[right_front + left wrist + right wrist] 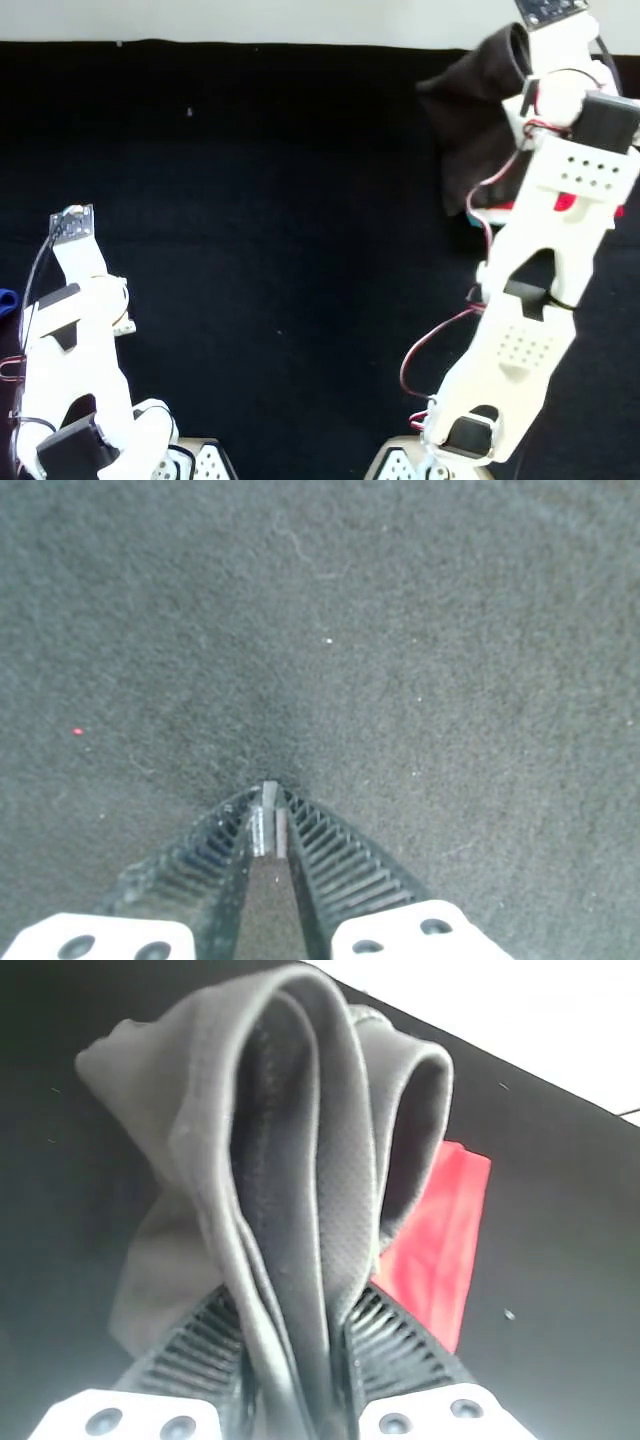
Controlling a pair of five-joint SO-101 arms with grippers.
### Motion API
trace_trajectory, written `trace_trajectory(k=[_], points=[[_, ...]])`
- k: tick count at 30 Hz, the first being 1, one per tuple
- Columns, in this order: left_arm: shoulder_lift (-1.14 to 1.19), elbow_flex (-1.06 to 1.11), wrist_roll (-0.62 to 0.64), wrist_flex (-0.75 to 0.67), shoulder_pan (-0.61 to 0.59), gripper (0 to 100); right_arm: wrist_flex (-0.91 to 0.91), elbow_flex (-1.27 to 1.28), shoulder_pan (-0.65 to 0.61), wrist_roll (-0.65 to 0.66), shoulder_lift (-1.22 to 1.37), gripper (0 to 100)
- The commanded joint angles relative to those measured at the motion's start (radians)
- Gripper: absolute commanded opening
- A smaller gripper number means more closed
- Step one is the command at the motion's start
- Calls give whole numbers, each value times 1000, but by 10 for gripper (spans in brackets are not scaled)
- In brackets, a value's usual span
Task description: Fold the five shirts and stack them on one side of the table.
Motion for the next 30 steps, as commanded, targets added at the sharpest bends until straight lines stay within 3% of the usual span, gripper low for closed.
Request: trace_trajectory(k=[1, 8, 17, 19, 23, 26, 30], points=[[-5, 1, -5, -25, -1, 10, -12, -45, 64, 35, 7, 5], [-5, 1, -5, -25, -1, 10, -186, -45, 182, 41, 232, 5], [-5, 1, -5, -25, -1, 10, -390, -47, 226, 41, 426, 8], [-5, 1, -5, -25, -1, 10, -390, -47, 226, 41, 433, 54], [-5, 1, -5, -25, -1, 10, -390, -48, 226, 35, 433, 256], [-5, 1, -5, -25, -1, 10, -397, -56, 229, 29, 433, 248], [-5, 1, -5, -25, -1, 10, -409, -76, 245, -115, 432, 216]])
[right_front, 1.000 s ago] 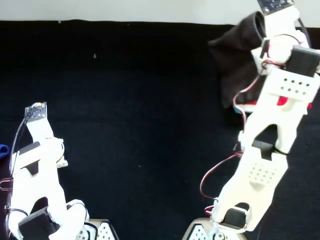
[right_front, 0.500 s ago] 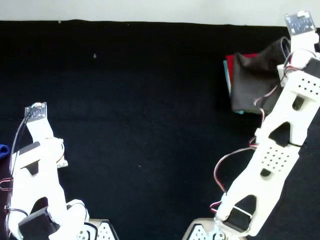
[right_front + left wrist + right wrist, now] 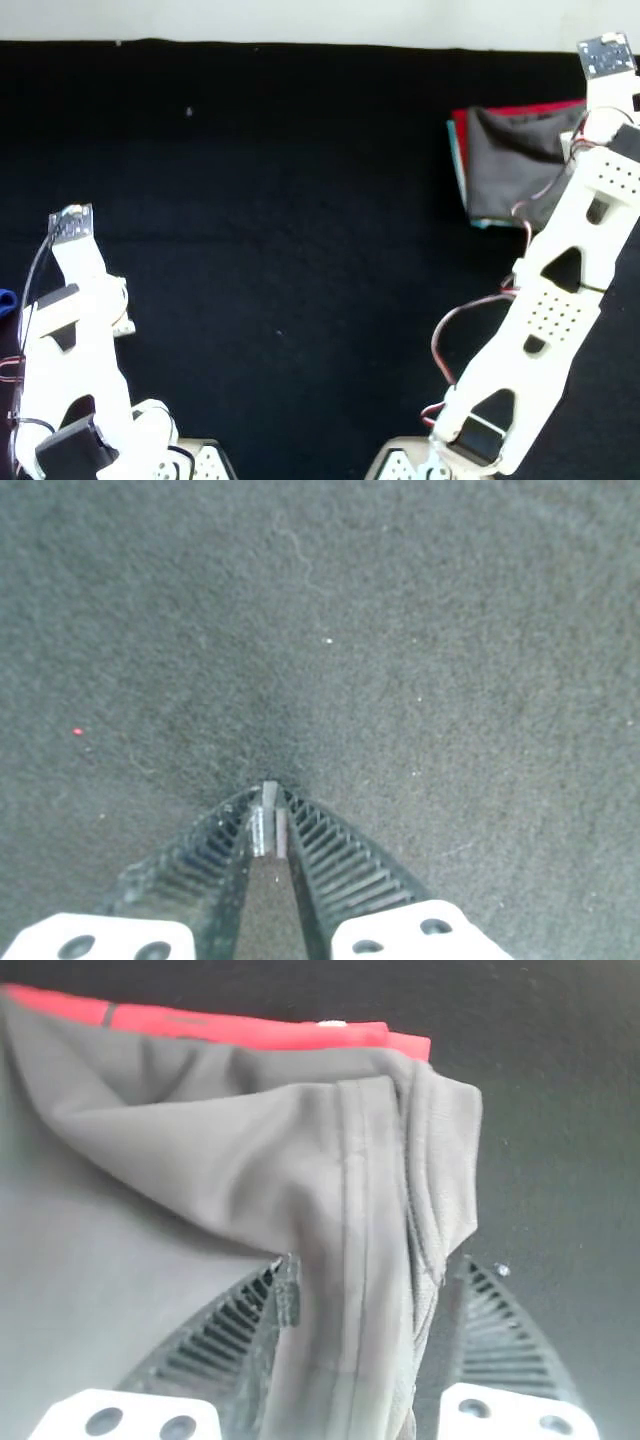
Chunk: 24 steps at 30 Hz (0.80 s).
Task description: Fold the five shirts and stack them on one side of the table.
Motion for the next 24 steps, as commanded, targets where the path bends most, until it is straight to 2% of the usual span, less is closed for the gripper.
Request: trace_trajectory(k=[1, 4, 6, 8, 10, 11, 13, 17, 20, 24], points=[[-5, 1, -5, -25, -1, 10, -31, -90, 21, -149, -18, 216], [-5, 1, -5, -25, -1, 10, -25, -165, 18, -281, -18, 215], [-5, 1, -5, -25, -1, 10, -12, -226, -8, -321, -18, 210], [-5, 1, -5, -25, -1, 10, 42, -283, -51, -319, -18, 152], [-5, 1, -5, -25, -1, 10, 102, -312, -96, -316, -13, 24], [-5, 1, -5, -25, -1, 10, 134, -311, -119, -287, -10, 2], [-5, 1, -5, -25, -1, 10, 217, -291, -151, -226, -7, 22], [-5, 1, -5, -25, -1, 10, 295, -229, -174, -216, -7, 6], [-5, 1, -5, -25, -1, 10, 251, -173, -170, -216, -5, 6], [-5, 1, -5, -25, -1, 10, 56, -27, -162, -218, -5, 6]])
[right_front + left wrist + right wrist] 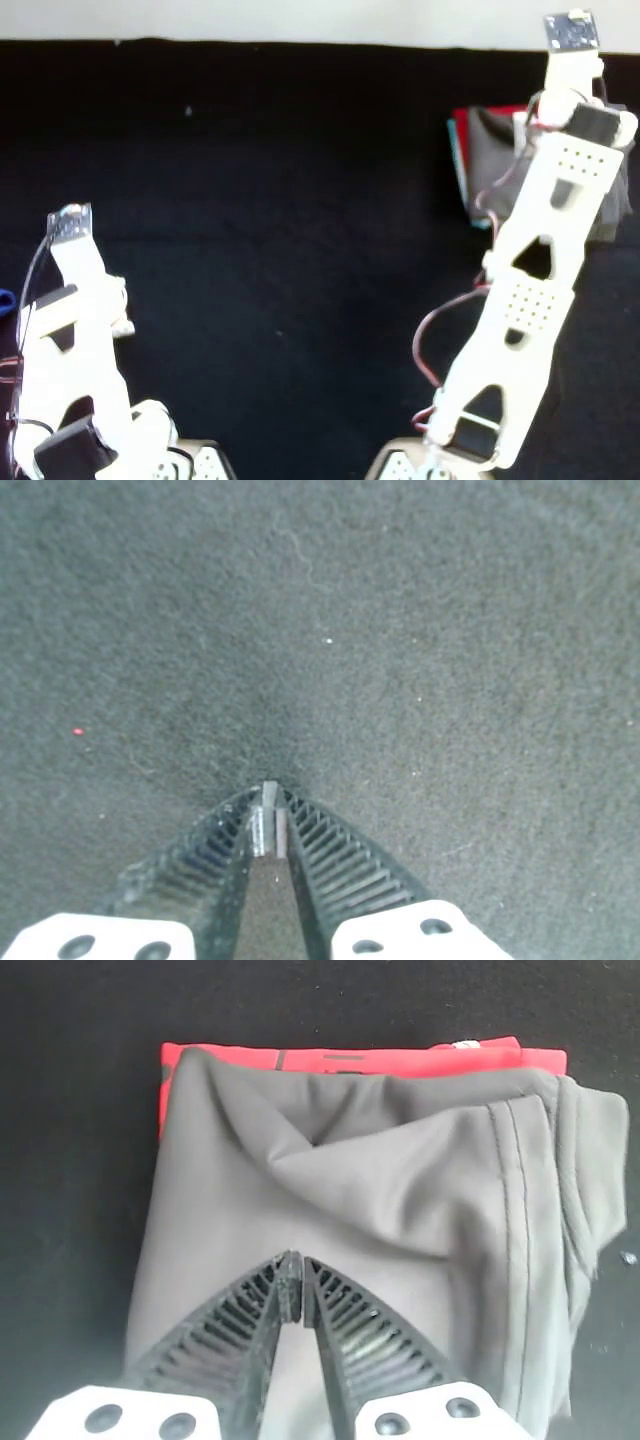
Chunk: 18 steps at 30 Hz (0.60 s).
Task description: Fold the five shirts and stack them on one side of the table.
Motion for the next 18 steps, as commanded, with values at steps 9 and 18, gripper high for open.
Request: trace_trajectory(k=[9, 18], points=[[-5, 1, -5, -25, -1, 10, -496, 387, 8, 5, -5, 6], [-5, 1, -5, -25, -1, 10, -492, 328, 10, 5, -36, 6]])
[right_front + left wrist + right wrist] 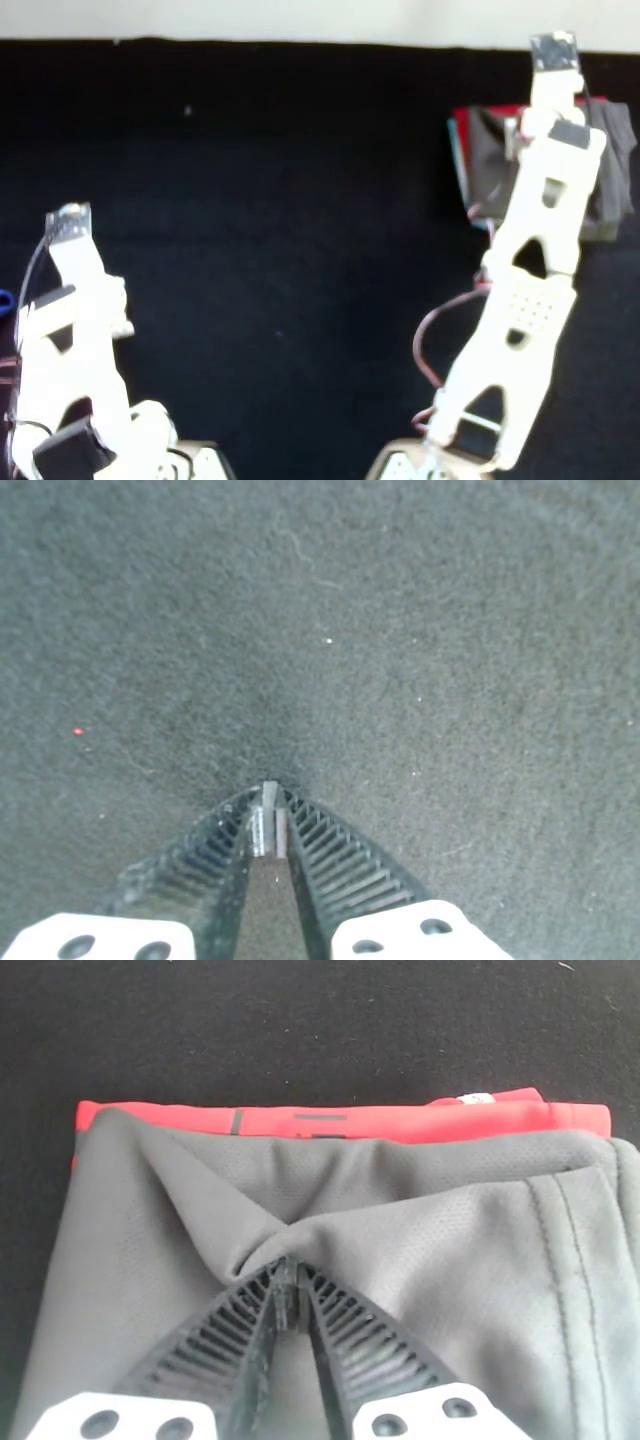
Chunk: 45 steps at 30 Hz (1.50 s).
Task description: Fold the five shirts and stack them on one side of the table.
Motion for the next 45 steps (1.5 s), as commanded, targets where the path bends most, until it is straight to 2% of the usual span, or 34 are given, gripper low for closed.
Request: trace_trajectory(k=[1, 7, 11, 13, 21, 29, 38, 43, 45], points=[[-5, 1, -5, -25, -1, 10, 8, -110, 8, 5, -50, 9], [-5, 1, -5, -25, 2, 10, 18, -260, 24, 5, -64, 18], [-5, 1, -6, -25, 10, 10, 15, -216, 41, 5, -62, 113], [-5, 1, -6, -25, 10, 10, 7, -177, 53, 5, -62, 130], [-5, 1, -6, -25, 10, 10, -323, 27, 147, 6, -61, 115], [-5, 1, -6, -25, 10, 10, -479, 182, 211, 9, -61, 115], [-5, 1, -6, -25, 10, 10, -460, 107, 239, 0, -82, 116], [-5, 1, -6, -25, 10, 10, -320, -107, 231, -184, -119, 119], [-5, 1, -6, -25, 10, 10, -259, -177, 219, -209, -131, 120]])
